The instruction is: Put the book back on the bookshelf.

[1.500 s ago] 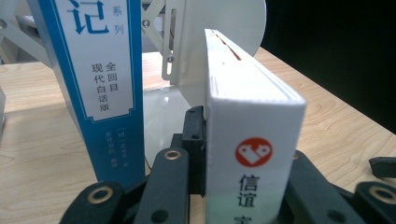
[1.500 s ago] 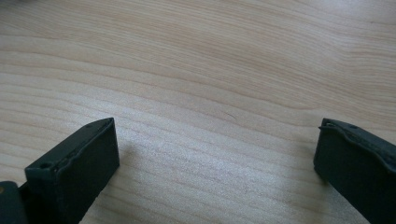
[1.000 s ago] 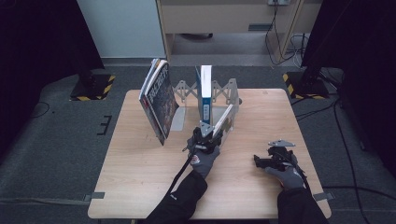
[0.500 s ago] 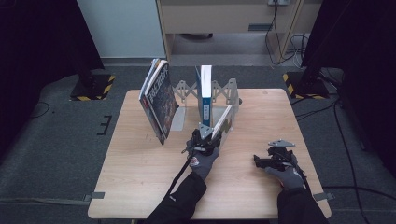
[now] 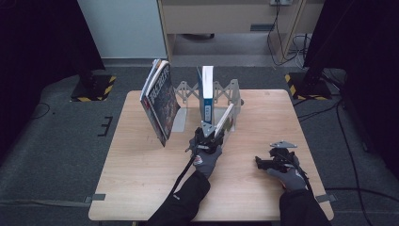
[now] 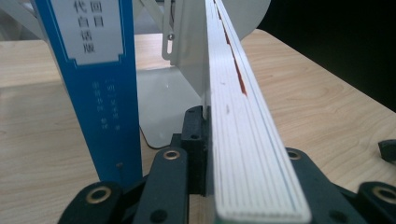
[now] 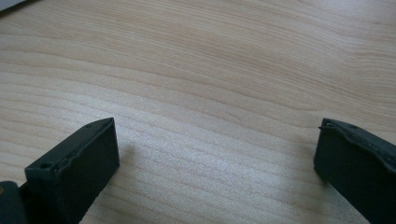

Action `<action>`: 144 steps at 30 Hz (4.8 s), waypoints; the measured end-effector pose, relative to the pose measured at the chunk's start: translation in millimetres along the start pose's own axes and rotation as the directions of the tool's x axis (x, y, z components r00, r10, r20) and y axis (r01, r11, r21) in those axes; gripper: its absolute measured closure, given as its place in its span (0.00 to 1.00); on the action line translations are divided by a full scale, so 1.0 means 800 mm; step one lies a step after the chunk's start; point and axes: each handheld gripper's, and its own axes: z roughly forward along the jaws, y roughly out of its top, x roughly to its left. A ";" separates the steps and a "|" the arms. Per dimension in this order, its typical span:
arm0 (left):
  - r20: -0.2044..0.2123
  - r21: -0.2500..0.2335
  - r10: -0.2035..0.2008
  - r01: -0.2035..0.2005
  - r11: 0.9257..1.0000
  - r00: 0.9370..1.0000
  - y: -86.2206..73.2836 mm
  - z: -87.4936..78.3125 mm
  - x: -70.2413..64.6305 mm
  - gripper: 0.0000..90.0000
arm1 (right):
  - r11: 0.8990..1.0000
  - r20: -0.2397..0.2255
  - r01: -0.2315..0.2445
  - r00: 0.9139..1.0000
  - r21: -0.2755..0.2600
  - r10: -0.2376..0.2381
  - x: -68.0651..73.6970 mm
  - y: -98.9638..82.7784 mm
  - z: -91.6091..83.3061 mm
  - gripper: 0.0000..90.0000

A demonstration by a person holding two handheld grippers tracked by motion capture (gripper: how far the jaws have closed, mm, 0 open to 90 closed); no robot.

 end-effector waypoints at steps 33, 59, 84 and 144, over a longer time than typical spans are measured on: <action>0.067 -0.029 0.029 -0.027 0.999 0.997 -0.008 -0.013 0.002 0.75 | 1.000 -0.001 -0.001 1.000 0.000 0.001 0.001 0.000 0.000 0.00; 0.124 0.008 0.037 -0.038 0.999 0.992 -0.002 0.006 0.003 0.73 | 1.000 0.001 -0.001 1.000 0.000 0.001 0.001 0.000 0.000 0.00; 0.222 0.060 0.032 -0.046 0.997 0.975 -0.001 0.019 0.007 0.75 | 1.000 0.000 -0.001 1.000 0.000 0.001 0.001 0.000 0.000 0.01; 0.175 0.077 0.149 -0.164 0.983 0.973 0.027 -0.013 0.007 0.60 | 1.000 -0.002 0.001 1.000 -0.001 -0.001 0.001 0.000 0.000 0.01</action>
